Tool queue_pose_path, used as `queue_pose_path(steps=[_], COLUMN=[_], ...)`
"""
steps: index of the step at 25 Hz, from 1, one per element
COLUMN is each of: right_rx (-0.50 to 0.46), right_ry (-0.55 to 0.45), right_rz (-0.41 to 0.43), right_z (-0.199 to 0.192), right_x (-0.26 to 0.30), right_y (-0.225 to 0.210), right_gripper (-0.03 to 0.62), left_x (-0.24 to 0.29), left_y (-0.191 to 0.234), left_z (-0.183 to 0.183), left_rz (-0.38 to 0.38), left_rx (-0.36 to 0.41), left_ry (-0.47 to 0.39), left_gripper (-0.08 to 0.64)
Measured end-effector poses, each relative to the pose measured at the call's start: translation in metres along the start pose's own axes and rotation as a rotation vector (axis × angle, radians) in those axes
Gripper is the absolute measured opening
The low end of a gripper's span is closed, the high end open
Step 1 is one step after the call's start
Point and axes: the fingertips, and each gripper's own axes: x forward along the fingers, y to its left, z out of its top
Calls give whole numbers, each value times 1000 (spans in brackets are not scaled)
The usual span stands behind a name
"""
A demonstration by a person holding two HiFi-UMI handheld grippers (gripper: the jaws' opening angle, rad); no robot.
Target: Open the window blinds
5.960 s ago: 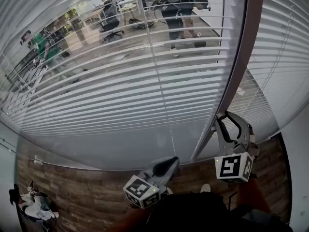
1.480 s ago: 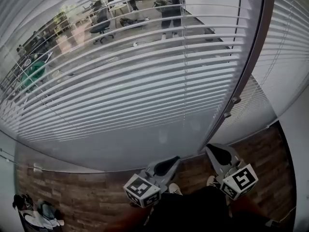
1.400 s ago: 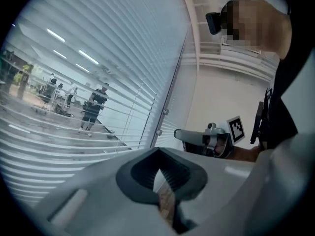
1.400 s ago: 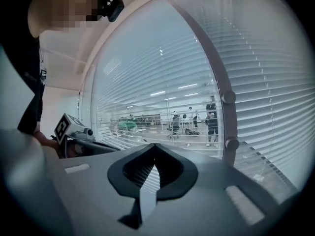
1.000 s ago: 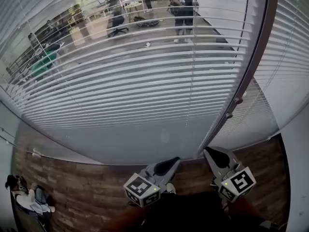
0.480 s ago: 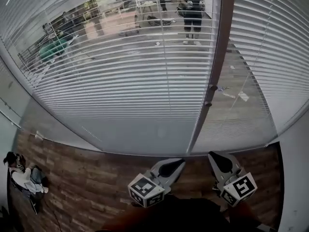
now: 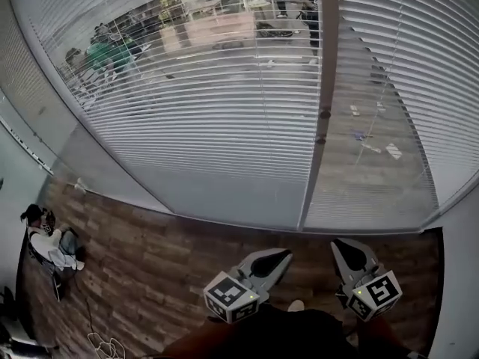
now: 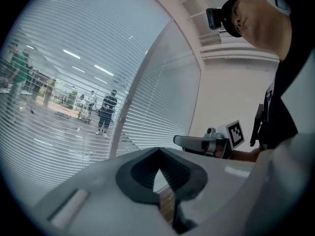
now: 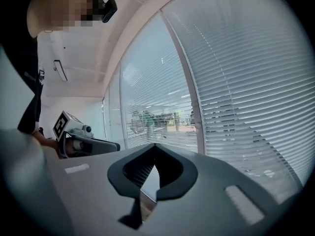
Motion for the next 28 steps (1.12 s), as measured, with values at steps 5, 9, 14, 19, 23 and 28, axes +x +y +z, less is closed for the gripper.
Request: queue_pose_path(steps=[5, 9, 14, 19, 23, 28], right_rx=[-13, -19, -12, -17, -23, -37], right_ry=[-31, -42, -61, -76, -71, -48], right_rz=[23, -1, -49, -73, -85, -105], right_z=[9, 12, 18, 9, 7, 8], right_x=[1, 8, 12, 20, 30, 41], right_y=[6, 3, 15, 41, 53, 47], right_gripper=[23, 23, 23, 23, 23, 23], left_x=[-7, -4, -22, -50, -61, -58], left_y=[3, 11, 21, 37, 48, 60], left_z=[4, 13, 32, 28, 25, 36], left_rz=[36, 3, -14, -6, -25, -18], left_rx=[11, 30, 82, 96, 93, 73], left_ry=[11, 4, -21, -8, -21, -34], left_gripper=[0, 0, 0, 0, 0, 0])
